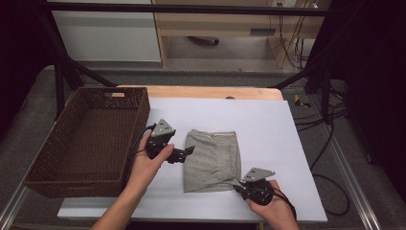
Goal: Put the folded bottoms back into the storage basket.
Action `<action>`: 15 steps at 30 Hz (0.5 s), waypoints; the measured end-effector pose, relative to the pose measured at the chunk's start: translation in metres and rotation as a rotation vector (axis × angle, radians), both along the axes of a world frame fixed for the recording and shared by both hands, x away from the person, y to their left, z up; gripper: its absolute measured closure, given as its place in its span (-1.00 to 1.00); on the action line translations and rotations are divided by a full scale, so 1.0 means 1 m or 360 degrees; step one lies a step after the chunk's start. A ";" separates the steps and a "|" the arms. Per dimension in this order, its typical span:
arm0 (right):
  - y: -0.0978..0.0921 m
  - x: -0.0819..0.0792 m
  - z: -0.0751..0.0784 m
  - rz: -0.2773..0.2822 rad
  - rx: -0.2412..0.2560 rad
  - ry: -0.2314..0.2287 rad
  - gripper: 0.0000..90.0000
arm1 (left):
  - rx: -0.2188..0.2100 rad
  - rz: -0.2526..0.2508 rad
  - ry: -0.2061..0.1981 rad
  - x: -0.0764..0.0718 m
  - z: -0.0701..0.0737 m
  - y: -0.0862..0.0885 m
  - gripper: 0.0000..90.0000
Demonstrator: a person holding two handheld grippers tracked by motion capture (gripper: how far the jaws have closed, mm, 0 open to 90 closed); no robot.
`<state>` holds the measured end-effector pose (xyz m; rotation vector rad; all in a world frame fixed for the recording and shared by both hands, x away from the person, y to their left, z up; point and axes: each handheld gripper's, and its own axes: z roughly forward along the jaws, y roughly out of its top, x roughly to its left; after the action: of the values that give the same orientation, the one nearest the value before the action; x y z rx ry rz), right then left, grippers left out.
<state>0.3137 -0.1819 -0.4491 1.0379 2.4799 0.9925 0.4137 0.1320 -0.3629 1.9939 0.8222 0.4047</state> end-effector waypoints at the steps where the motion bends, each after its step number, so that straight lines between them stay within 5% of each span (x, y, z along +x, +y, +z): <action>1: 0.000 0.000 0.000 0.0004 -0.0003 -0.0003 0.82 | 0.0014 0.0003 0.0020 0.006 -0.003 -0.002 -0.87; 4: 0.001 -0.001 0.000 0.0008 -0.0011 -0.0016 0.81 | 0.0008 -0.0023 0.0118 0.023 -0.016 -0.006 -0.86; 15: 0.001 -0.001 -0.001 0.0006 -0.0007 -0.0018 0.81 | 0.0145 0.0051 0.0152 0.056 -0.037 -0.022 -0.82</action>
<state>0.3125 -0.1811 -0.4497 1.0240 2.4748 0.9906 0.4697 0.1104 -0.4003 2.1001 0.9105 0.3741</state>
